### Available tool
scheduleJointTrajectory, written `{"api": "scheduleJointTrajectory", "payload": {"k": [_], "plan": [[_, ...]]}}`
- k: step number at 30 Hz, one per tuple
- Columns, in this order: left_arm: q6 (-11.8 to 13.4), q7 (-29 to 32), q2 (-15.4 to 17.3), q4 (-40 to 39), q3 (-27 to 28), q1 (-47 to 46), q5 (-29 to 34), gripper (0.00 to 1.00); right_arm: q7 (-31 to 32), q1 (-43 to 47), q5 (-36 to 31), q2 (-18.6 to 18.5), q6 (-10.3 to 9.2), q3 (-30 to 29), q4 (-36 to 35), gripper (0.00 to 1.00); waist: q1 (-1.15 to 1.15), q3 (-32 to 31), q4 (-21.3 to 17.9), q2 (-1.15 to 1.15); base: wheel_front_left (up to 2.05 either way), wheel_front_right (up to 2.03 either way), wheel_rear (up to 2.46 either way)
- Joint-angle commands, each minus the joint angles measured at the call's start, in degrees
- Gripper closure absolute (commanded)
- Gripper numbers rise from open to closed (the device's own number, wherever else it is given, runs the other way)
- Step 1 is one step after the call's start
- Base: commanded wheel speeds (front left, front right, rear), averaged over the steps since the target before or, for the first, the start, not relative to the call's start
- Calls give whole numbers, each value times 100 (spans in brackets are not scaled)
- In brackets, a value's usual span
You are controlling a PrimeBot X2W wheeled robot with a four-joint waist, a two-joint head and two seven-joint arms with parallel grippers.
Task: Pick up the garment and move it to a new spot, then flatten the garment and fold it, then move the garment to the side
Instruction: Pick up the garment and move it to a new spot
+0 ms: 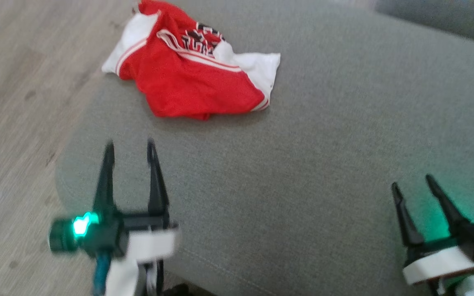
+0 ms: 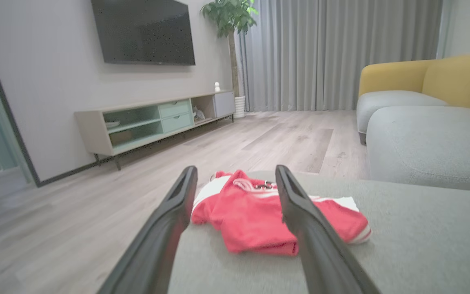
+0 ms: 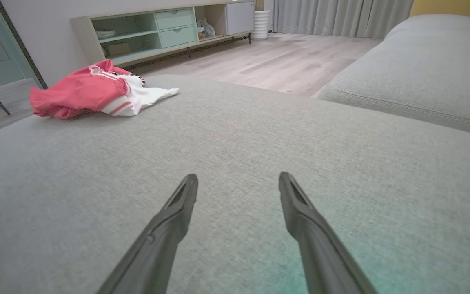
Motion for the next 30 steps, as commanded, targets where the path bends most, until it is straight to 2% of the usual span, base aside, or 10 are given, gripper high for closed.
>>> {"api": "scheduleJointTrajectory", "payload": {"k": [1, 7, 10, 16, 21, 24, 25, 26, 27, 30], "plan": [[-73, -14, 11, -183, 276, -507, 89, 0, -63, -173, -38, -225, -4, 118, -219, 0, -1, 456, -59, 0, 0, 0, 0], [-563, 57, 347, 906, 525, -1987, 124, 0, -63, -410, -30, -796, -4, 82, -427, 0, -1, 1069, -335, 0, 0, 0, 0], [-787, 532, 503, 1610, 607, -2879, 23, 0, -63, -484, -18, -1044, -4, 52, -553, 0, -1, 1331, -482, 0, 0, 0, 0], [-1218, 1590, 571, 3134, 855, -4327, -524, 0, -63, -427, 12, -1405, -4, -119, -760, 0, -1, 1689, -671, 0, 0, 0, 0], [-1354, 2490, 641, 4674, 991, -4938, -834, 0, -63, -419, 29, -1588, -4, -151, -887, 0, -1, 1872, -778, 0, 0, 0, 0], [-1597, 2756, 568, 5326, 1093, -5072, -1112, 0, -63, -461, 24, -1616, -4, -134, -917, 0, -1, 1918, -813, 0, 0, 0, 0], [-1640, 2716, 567, 5458, 1121, -5101, -1162, 22, -63, -477, 19, -1618, -4, -122, -920, 0, -1, 1930, -820, 0, 0, 0, 0], [-1655, 2596, 570, 5549, 1165, -5134, -1208, 70, -63, -495, 13, -1622, -4, -110, -923, 0, -1, 1943, -824, 0, 0, 0, 0], [-1685, 2450, 563, 5622, 1216, -5165, -1267, 100, -63, -513, 10, -1623, -4, -103, -923, 0, -1, 1953, -825, 0, 0, 0, 0], [-1719, 1886, 634, 5762, 1241, -5278, -1255, 100, -63, -558, 9, -1616, -4, -82, -892, 0, -1, 1928, -815, 0, 0, 0, 0]]}}
